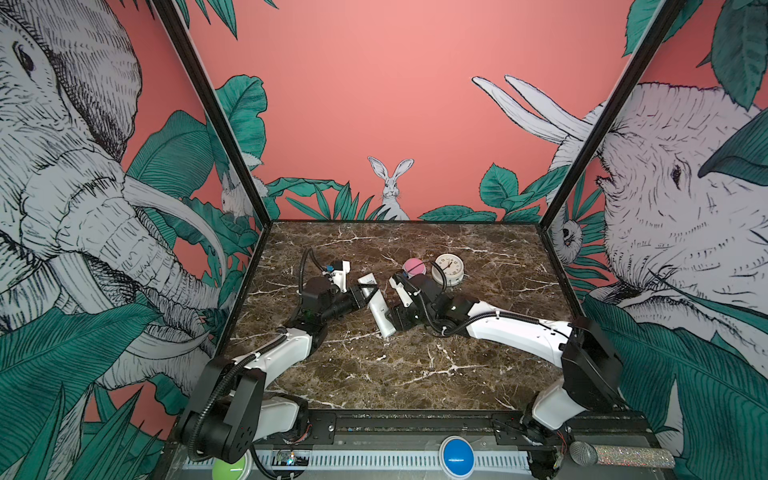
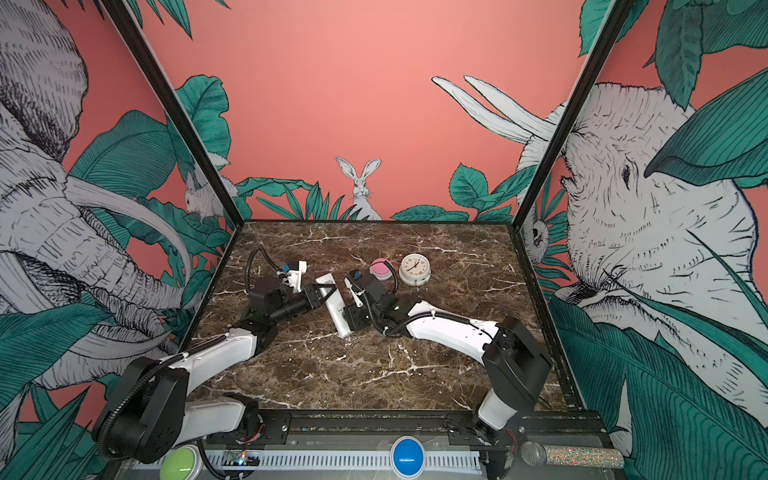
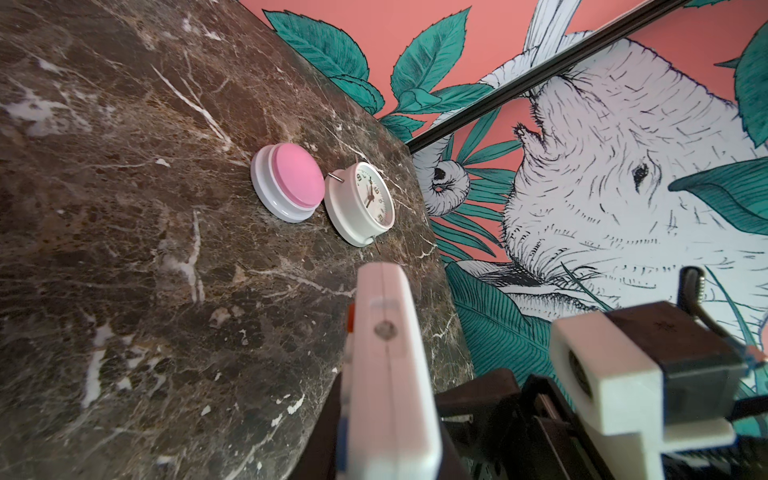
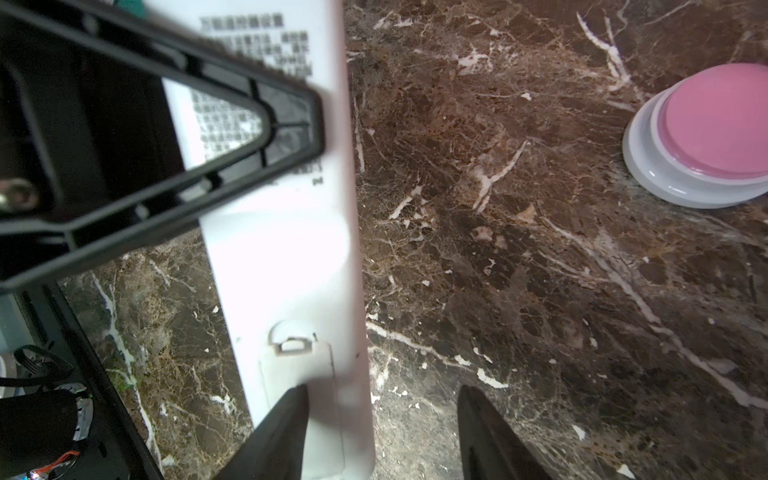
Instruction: Load the batteries into the remote control
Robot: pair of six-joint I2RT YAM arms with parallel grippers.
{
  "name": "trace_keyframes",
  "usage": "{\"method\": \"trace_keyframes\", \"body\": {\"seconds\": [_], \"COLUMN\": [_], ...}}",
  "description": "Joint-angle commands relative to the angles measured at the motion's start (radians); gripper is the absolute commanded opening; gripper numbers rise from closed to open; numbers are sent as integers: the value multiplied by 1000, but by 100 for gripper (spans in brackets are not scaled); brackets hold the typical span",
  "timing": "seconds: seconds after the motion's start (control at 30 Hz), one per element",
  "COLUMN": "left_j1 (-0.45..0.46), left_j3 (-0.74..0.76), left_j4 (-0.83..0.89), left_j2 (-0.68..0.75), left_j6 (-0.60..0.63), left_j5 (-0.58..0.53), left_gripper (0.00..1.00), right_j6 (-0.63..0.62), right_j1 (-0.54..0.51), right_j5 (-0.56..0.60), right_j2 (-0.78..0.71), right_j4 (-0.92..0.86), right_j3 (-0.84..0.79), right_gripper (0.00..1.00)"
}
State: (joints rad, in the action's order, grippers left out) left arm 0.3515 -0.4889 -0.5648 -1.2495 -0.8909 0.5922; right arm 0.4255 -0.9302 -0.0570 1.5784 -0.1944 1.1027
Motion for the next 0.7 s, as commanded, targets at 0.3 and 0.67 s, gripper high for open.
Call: {"method": "trace_keyframes", "body": {"seconds": [0.3, 0.67], "left_j1": [8, 9], "left_j3": [-38, -48], "left_j4": [6, 11], "left_j2": [40, 50], "left_j6": [-59, -75], "left_j5": [-27, -46], "left_gripper": [0, 0], "right_j6": [-24, -11], "right_j1": [-15, -35], "right_j5": [6, -40], "right_j2": [-136, -30], "right_j4": [105, 139], "right_j3": [-91, -58], "right_gripper": [78, 87]}}
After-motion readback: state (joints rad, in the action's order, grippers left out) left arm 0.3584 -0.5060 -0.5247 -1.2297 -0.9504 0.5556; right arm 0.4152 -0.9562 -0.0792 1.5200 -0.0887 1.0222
